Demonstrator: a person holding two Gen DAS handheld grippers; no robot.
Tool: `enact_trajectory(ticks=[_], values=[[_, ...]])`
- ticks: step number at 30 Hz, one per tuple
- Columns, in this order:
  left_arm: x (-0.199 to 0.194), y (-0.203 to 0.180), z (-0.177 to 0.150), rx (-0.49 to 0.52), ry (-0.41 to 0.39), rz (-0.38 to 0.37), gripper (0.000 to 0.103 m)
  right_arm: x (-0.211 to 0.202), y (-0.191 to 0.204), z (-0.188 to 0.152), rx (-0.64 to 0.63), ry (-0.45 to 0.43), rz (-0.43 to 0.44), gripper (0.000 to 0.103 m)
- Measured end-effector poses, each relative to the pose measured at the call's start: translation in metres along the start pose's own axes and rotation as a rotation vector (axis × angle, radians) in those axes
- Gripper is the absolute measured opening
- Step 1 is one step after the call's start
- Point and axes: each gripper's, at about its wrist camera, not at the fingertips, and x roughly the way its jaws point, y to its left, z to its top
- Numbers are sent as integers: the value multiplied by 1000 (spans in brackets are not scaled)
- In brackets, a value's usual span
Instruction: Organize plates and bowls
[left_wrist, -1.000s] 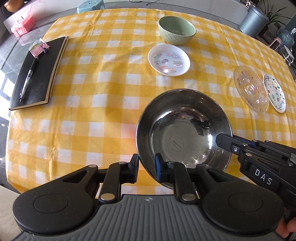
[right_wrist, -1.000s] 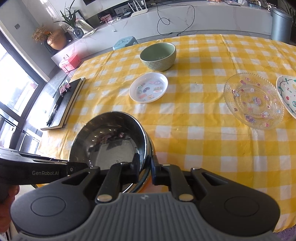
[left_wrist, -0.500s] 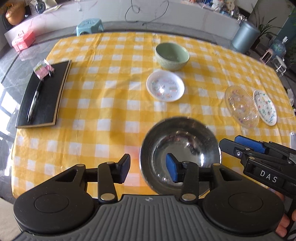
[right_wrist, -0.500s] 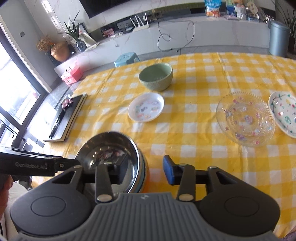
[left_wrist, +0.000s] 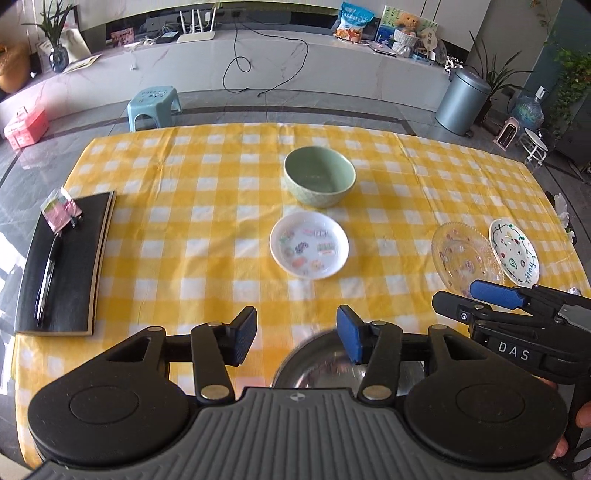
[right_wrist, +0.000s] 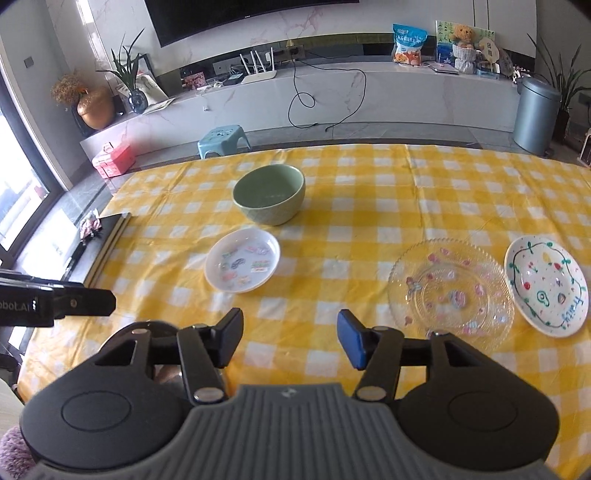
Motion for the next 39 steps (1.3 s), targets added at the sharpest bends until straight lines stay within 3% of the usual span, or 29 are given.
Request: enact_trajectory(ticks=[9,14,18,24,27,28,31,35,39], values=[[44,-3,45,62,2,-15,58,45,-13,29,-29,3,-57,57],[75,-1,73,61,10,-18,58,76,-28,52,28,45,-29,56],[99,2,94,37,8,-23,58,101,-34,73,78,61,-9,48],[135,7,117,18,24,7,50,136,-36,101,149,52,-15,35],[149,11,124,1,29,26,46,154,-32,109,154,62,-15,32],[153,12,125,-8,32,27,44,159,-30,110,154,65,-18,25],[164,16,128,-31,43,28,38,173,-27,116,144,75,-50,21],[176,19,130,-46,55,25,38,178,-36,116,185,75,-36,22],[182,21,130,-48,64,30,31,168,-44,121,229,20,-21,26]])
